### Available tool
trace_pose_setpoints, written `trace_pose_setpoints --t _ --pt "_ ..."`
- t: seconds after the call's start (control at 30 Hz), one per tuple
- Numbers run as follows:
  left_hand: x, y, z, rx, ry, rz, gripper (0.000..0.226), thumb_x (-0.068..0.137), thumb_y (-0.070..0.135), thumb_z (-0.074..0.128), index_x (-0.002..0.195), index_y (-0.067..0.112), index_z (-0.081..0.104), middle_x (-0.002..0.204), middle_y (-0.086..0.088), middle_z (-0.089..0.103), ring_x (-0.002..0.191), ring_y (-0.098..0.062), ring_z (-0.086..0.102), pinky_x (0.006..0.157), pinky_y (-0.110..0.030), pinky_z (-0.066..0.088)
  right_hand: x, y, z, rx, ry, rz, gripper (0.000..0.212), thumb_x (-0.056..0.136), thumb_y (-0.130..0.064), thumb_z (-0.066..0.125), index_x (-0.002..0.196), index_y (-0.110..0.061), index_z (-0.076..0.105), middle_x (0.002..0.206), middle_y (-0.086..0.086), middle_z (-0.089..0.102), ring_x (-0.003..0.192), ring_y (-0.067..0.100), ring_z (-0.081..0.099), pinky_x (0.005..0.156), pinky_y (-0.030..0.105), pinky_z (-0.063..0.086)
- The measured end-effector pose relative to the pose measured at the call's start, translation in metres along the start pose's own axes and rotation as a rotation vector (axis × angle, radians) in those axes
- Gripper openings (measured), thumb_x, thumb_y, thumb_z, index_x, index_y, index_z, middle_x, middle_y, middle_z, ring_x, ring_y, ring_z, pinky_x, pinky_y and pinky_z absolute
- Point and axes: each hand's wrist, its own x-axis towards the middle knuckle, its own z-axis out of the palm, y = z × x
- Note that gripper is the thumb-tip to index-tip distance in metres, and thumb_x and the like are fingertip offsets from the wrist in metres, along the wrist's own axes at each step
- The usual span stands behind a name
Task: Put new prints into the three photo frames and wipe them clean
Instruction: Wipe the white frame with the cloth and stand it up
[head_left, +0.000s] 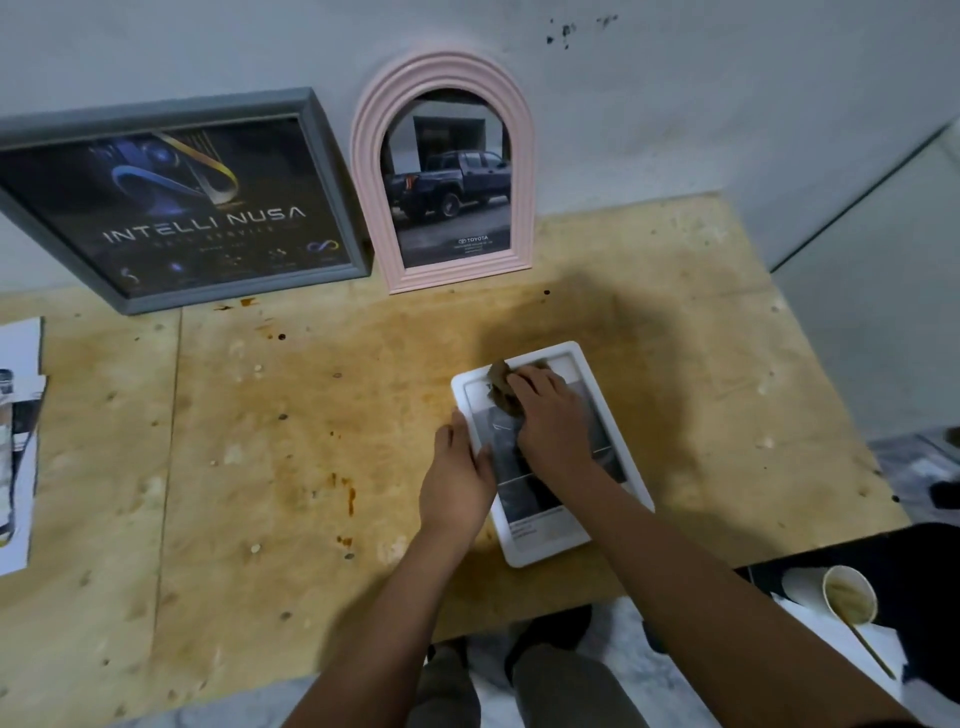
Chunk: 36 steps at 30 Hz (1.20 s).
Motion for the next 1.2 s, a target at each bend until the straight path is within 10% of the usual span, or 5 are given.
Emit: trace_pose_setpoints --t 0.27,0.53,0.9,1.2 --pt "0.001 0.000 0.001 0.068 -0.039 0.001 0.058 0.099 0.030 0.032 0.150 0.016 0.007 0.130 -0.007 0.037 0.062 -0.021 0.048 0.051 -0.030 0.037 0.003 0.001 0.002 0.160 -0.131 -0.291 0.051 0.068 0.008 0.051 0.115 -0.008 0.064 0.122 0.004 0.062 0.117 0.029 0.052 0.092 0.038 0.041" --pt "0.001 0.002 -0.007 0.099 -0.112 -0.016 0.061 0.098 0.024 0.036 0.150 0.020 0.006 0.130 -0.007 0.035 0.077 -0.021 0.048 0.063 -0.032 0.040 -0.021 0.028 -0.001 0.322 -0.283 -0.334 0.051 0.072 0.012 0.048 0.118 -0.005 0.064 0.127 0.011 0.059 0.124 0.024 0.049 0.109 0.042 0.034" --pt "0.000 0.009 -0.003 0.114 -0.058 -0.074 0.055 0.099 0.024 0.034 0.149 0.023 0.013 0.130 -0.009 0.035 0.094 -0.028 0.052 0.072 -0.035 0.043 -0.074 0.044 -0.007 0.442 -0.370 -0.606 0.049 0.069 0.023 0.049 0.100 -0.007 0.072 0.106 0.006 0.071 0.109 0.018 0.061 0.095 0.043 0.047" --pt "-0.004 0.014 0.002 0.064 -0.020 -0.073 0.055 0.097 0.023 0.035 0.148 0.023 0.015 0.124 -0.009 0.035 0.082 -0.022 0.047 0.069 -0.033 0.041 -0.080 0.037 -0.031 0.364 -0.549 -0.474 0.048 0.065 0.010 0.039 0.093 -0.008 0.074 0.100 0.002 0.073 0.104 0.018 0.061 0.096 0.035 0.046"
